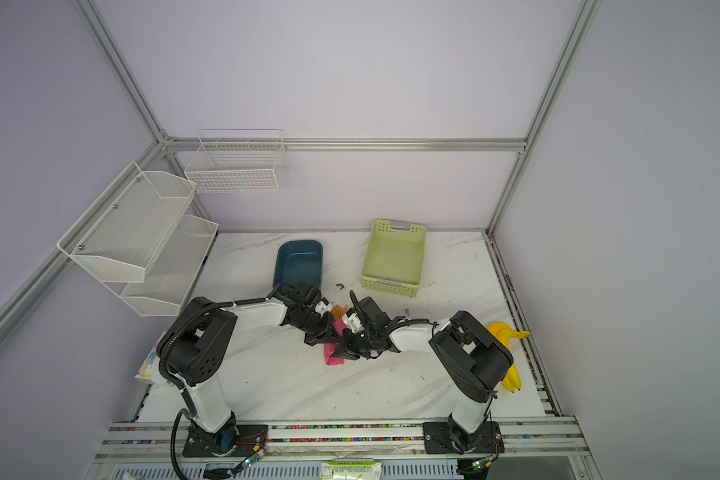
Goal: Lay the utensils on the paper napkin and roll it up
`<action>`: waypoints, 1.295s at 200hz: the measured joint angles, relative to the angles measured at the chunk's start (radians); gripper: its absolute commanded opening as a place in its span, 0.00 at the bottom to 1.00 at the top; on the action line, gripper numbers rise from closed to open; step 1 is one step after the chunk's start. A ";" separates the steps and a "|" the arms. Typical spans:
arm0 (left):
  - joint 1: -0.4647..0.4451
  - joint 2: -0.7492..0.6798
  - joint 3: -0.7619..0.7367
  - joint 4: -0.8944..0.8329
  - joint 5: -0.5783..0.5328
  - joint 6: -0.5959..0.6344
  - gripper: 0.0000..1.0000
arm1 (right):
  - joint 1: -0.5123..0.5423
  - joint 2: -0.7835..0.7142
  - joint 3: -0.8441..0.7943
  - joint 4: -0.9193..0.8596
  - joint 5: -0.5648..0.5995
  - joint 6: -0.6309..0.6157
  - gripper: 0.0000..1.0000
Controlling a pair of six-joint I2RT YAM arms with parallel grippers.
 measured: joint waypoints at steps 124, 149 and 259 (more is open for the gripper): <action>-0.001 0.001 0.015 -0.029 0.008 0.025 0.05 | -0.017 0.052 -0.082 0.082 -0.007 0.023 0.00; -0.008 0.001 0.041 -0.058 0.013 0.036 0.05 | -0.017 0.057 -0.082 0.089 -0.009 0.023 0.00; -0.074 0.070 0.156 -0.092 0.035 0.054 0.05 | -0.028 0.073 -0.084 0.113 -0.028 0.017 0.00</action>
